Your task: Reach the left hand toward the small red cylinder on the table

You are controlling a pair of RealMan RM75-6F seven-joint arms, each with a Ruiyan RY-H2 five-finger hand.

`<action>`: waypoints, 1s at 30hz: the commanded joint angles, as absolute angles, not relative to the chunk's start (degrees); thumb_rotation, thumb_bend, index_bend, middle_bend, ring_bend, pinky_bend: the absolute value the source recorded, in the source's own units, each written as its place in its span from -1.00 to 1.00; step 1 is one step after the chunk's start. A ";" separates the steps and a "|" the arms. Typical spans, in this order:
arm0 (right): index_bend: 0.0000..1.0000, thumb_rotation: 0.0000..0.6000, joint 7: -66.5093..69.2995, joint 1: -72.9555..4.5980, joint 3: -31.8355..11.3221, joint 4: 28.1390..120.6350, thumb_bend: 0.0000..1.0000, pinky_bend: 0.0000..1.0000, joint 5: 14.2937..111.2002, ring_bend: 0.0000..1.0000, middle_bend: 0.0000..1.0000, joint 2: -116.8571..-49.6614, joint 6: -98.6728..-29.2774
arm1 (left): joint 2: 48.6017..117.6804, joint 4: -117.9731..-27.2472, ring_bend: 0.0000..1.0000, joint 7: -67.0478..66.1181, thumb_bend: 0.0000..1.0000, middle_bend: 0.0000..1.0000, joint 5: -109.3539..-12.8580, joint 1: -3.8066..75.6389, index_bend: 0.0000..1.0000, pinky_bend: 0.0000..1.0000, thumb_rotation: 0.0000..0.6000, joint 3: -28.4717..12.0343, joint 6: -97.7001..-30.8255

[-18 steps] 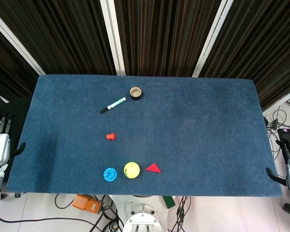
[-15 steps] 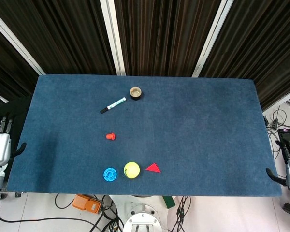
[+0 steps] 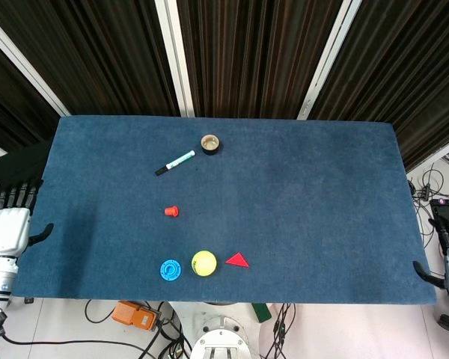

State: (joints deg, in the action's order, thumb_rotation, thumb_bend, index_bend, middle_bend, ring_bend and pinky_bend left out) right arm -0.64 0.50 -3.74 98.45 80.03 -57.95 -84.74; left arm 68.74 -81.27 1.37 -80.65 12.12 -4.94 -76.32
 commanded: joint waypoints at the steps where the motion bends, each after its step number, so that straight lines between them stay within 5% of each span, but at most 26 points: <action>1: -0.61 1.00 -0.16 0.72 -3.78 98.50 -0.20 -1.00 79.95 -0.92 -0.73 -57.74 -85.00 | 68.79 -82.67 -1.00 2.16 -0.56 -1.00 -82.33 13.30 -1.00 -0.94 1.00 -4.46 -75.24; 13: -0.62 1.00 -0.54 0.70 -3.54 98.71 -0.20 -1.00 80.17 -0.92 -0.73 -57.77 -84.69 | 71.17 -88.40 -1.00 5.07 -0.56 -1.00 -86.57 24.74 -0.86 -0.94 1.00 -4.00 -60.64; 30: -0.62 1.00 0.72 0.53 -3.52 98.85 -0.20 -1.00 79.78 -0.92 -0.73 -56.95 -83.71 | 83.85 -82.81 -1.00 -5.01 -0.56 -1.00 -80.48 32.41 -0.59 -0.94 1.00 -6.37 -54.03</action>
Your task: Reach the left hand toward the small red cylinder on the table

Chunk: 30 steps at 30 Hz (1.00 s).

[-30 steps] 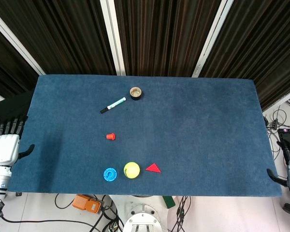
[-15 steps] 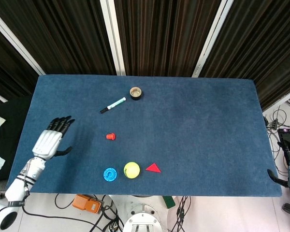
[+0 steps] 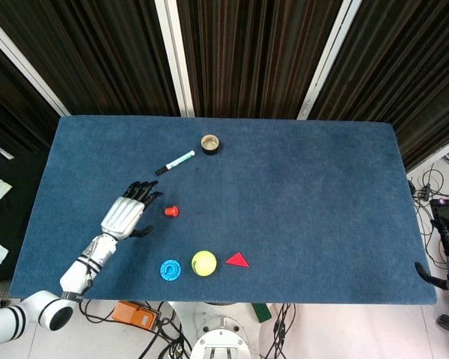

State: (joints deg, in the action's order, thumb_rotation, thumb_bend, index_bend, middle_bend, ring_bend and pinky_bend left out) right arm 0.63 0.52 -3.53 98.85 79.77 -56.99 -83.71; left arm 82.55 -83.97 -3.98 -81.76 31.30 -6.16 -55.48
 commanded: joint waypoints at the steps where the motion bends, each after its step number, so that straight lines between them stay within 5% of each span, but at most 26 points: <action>1: -0.62 1.00 0.82 0.56 -3.51 98.86 -0.20 -1.00 79.78 -0.92 -0.73 -56.93 -83.74 | 84.26 -82.42 -1.00 -5.34 -0.56 -1.00 -80.01 32.71 -0.57 -0.94 1.00 -6.36 -53.54; 30: -0.62 1.00 1.78 0.35 -3.31 98.97 -0.20 -1.00 79.18 -0.92 -0.73 -56.35 -82.47 | 90.68 -75.53 -1.00 -6.52 -0.47 -1.00 -72.57 40.12 -0.19 -0.94 1.00 -8.17 -46.51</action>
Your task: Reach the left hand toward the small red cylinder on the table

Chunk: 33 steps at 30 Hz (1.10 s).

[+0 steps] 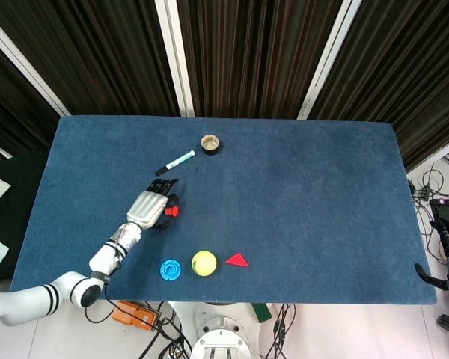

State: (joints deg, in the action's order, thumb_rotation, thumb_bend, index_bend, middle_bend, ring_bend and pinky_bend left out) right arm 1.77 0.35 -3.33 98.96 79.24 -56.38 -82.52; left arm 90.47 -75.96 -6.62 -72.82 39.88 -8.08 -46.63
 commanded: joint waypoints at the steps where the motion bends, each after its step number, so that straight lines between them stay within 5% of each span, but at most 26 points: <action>1: -0.62 1.00 1.80 0.34 -3.31 98.97 -0.20 -1.00 79.16 -0.92 -0.73 -56.32 -82.45 | 90.80 -75.21 -1.00 -6.49 -0.45 -1.00 -72.43 40.25 -0.17 -0.94 1.00 -8.19 -46.43; 22: -0.62 1.00 2.58 0.87 -3.31 98.75 -0.20 -1.00 79.16 -0.92 -0.73 -56.20 -83.22 | 91.44 -72.46 -1.00 -2.01 -0.16 -1.00 -72.43 40.61 0.01 -0.94 1.00 -7.37 -46.85; 29: -0.62 1.00 3.67 0.96 -3.36 98.57 -0.20 -1.00 79.45 -0.92 -0.73 -56.01 -83.35 | 86.05 -79.76 -1.00 0.38 -0.14 -1.00 -74.70 39.71 0.04 -0.94 1.00 -7.87 -49.87; 33: -0.62 1.00 3.85 0.96 -3.29 98.55 -0.20 -1.00 79.63 -0.92 -0.73 -55.99 -83.31 | 77.41 -90.69 -1.00 8.99 -0.14 -1.00 -75.72 39.07 0.04 -0.94 1.00 -9.41 -49.03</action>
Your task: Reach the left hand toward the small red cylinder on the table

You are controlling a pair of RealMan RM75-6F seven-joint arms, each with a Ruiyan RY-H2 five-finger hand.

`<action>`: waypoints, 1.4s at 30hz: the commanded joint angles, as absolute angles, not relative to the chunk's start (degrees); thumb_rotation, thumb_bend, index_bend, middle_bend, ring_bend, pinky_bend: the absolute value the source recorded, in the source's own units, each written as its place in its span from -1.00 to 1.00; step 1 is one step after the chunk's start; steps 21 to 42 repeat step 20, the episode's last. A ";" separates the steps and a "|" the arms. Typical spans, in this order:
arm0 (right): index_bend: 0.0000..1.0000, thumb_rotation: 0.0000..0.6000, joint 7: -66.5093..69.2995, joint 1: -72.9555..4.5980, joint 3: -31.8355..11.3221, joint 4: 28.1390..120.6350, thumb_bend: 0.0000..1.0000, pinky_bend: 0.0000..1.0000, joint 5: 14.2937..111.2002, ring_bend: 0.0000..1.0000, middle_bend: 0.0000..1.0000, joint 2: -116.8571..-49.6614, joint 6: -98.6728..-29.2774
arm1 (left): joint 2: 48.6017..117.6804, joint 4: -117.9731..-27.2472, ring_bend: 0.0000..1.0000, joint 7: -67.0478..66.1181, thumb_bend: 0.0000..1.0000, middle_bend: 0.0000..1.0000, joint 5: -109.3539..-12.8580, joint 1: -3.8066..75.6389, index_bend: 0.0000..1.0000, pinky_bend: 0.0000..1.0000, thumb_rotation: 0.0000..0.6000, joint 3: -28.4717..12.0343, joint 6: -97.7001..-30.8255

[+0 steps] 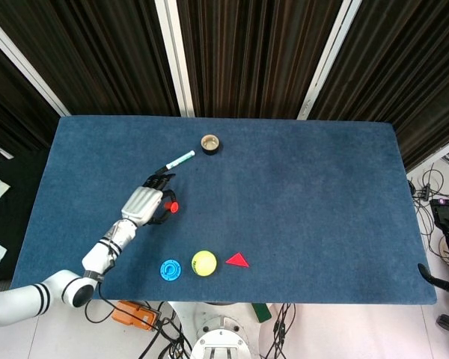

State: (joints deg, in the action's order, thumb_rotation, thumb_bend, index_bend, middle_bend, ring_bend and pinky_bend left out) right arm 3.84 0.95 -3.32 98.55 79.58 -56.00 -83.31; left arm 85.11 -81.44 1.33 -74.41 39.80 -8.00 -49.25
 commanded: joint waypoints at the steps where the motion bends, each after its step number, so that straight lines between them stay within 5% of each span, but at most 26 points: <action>1: -0.62 1.00 3.84 0.96 -3.26 98.57 -0.20 -1.00 79.71 -0.92 -0.73 -55.99 -83.31 | 74.71 -93.70 -1.00 12.59 -0.14 -1.00 -76.05 39.01 0.04 -0.94 1.00 -9.91 -48.09; 7: -0.62 1.00 3.30 0.90 -3.09 98.89 -0.20 -1.00 79.85 -0.92 -0.73 -56.07 -83.14 | 55.04 -109.10 -1.00 44.46 -0.14 -1.00 -86.79 40.15 0.04 -0.94 1.00 -12.58 -40.53; 14: -0.62 1.00 3.45 0.90 -3.08 99.17 -0.20 -1.00 80.22 -0.92 -0.73 -56.05 -83.34 | 41.75 -111.10 -1.00 73.40 -0.15 -1.00 -104.91 42.52 0.04 -0.94 1.00 -10.98 -50.28; 20: -0.62 1.00 3.06 0.90 -2.77 99.27 -0.20 -1.00 80.78 -0.92 -0.73 -56.13 -83.34 | 34.92 -111.40 -1.00 80.14 -0.15 -1.00 -109.88 43.75 0.04 -0.94 1.00 -9.68 -57.01; 42: -0.62 1.00 3.06 0.90 -2.77 99.27 -0.20 -1.00 80.78 -0.92 -0.73 -56.13 -83.34 | 34.92 -111.40 -1.00 80.14 -0.15 -1.00 -109.88 43.75 0.04 -0.94 1.00 -9.68 -57.01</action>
